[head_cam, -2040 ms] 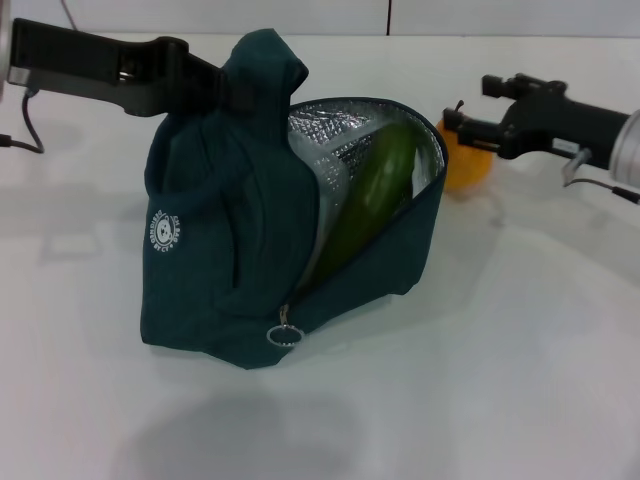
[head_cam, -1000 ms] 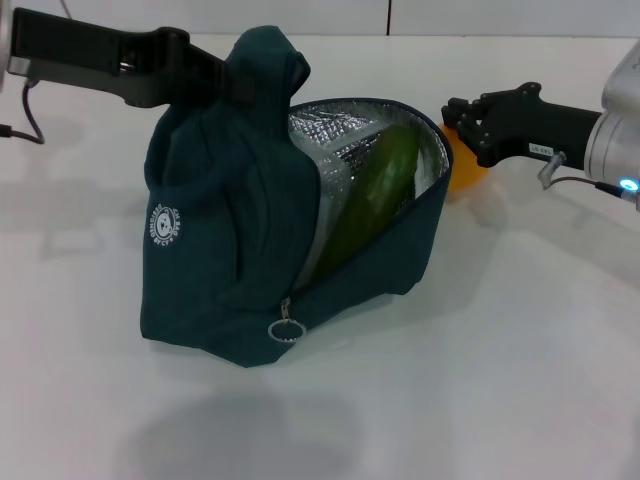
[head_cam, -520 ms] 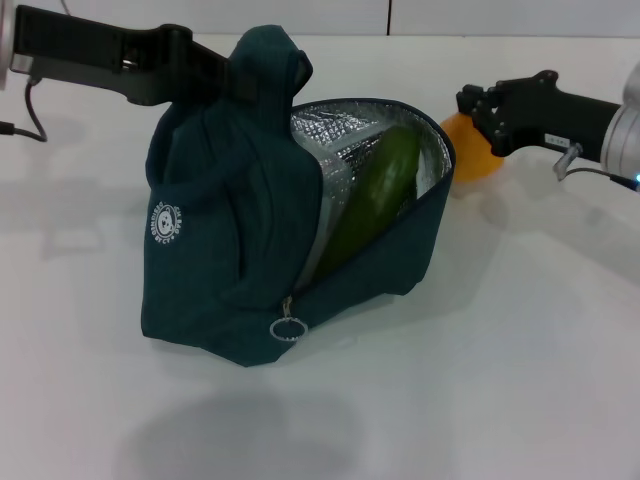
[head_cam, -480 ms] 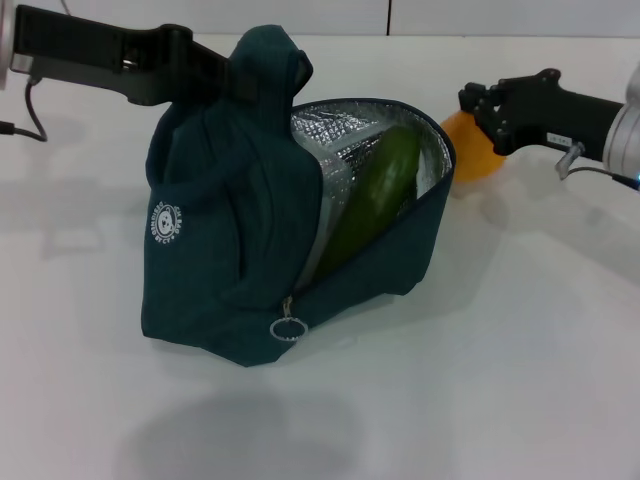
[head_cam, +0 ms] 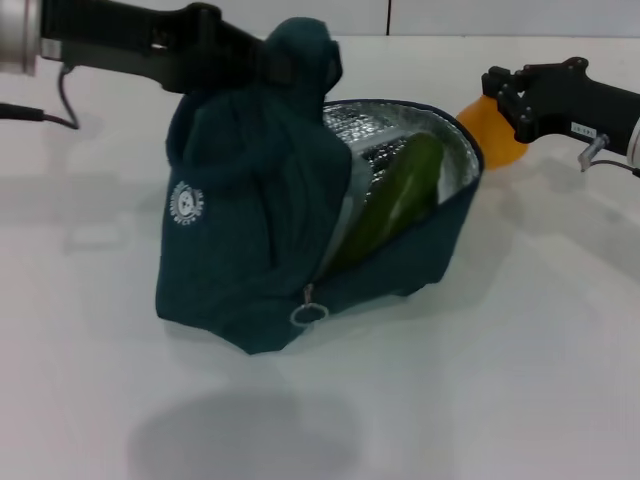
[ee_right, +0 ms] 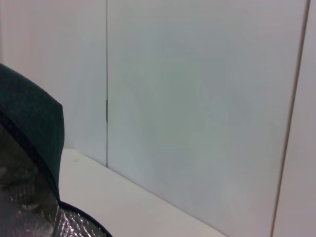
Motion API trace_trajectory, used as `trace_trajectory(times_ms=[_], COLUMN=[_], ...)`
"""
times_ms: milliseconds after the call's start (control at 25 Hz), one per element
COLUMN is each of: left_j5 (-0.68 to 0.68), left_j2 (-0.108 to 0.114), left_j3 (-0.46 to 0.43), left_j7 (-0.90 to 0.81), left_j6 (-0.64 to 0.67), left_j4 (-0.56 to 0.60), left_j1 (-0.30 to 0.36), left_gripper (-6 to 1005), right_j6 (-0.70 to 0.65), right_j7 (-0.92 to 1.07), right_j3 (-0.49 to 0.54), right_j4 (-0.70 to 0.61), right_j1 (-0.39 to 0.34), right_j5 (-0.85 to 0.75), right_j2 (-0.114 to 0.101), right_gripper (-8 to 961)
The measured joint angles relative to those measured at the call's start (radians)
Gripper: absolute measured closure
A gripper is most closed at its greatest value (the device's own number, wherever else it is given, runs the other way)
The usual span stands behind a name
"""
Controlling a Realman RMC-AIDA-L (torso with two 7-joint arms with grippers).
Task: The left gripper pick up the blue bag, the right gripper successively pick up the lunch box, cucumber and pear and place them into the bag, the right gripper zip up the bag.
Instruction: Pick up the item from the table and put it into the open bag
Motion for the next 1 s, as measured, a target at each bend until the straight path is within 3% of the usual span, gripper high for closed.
trace_trajectory(times_ms=[240, 560, 760, 1000], left_j5=[-0.011, -0.023, -0.023, -0.016], left_j2=[-0.032, -0.042, -0.044, -0.040], left_j3=[0.006, 0.007, 0.002, 0.002], left_j7=[-0.001, 0.015, 0.059, 0.080], left_j6=[0.000, -0.008, -0.025, -0.050], left_j4=[-0.013, -0.036, -0.117, -0.134], left_j1=[-0.034, -0.039, -0.022, 0.009], left_gripper=[957, 957, 957, 956], right_j6=[-0.002, -0.046, -0.211, -0.419], right_j7=[0.001, 0.006, 0.019, 0.074], right_j3=[0.005, 0.074, 0.138, 0.145], right_j4=[-0.015, -0.082, -0.097, -0.150], right_j1=[-0.018, -0.067, -0.092, -0.127], right_j5=[0.010, 0.029, 0.067, 0.102], right_j2=[-0.001, -0.003, -0.005, -0.006], right_gripper=[917, 917, 917, 918])
